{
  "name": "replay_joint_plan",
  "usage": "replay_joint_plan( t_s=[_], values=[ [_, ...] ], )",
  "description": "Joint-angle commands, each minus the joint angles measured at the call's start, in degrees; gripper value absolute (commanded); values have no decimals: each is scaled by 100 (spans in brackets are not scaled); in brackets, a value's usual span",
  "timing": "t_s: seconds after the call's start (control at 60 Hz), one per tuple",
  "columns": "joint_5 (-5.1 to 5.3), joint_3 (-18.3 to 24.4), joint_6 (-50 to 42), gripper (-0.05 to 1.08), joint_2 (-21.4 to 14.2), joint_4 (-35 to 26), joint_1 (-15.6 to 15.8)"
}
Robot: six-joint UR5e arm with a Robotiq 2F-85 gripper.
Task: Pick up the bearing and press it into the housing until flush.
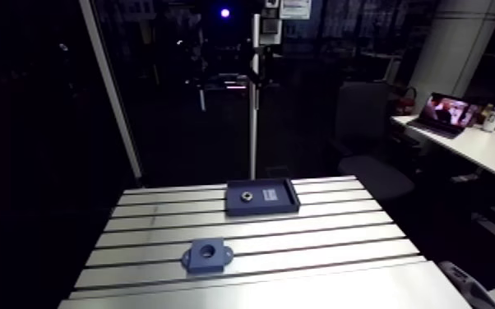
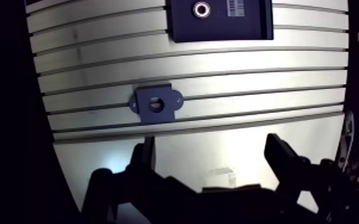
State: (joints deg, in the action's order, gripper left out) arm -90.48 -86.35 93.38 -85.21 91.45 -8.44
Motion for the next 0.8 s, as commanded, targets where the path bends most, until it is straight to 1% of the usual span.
replay_joint_plan(
  t_s=[0.017,0.483,0.567,0.8],
  values=[
    [-26,79,316,1,-175,-185,53],
    [-35,113,368,1,-150,-185,37],
    [-52,114,384,1,-131,-185,28],
    [-69,193,778,1,15,-159,-49]
  ],
)
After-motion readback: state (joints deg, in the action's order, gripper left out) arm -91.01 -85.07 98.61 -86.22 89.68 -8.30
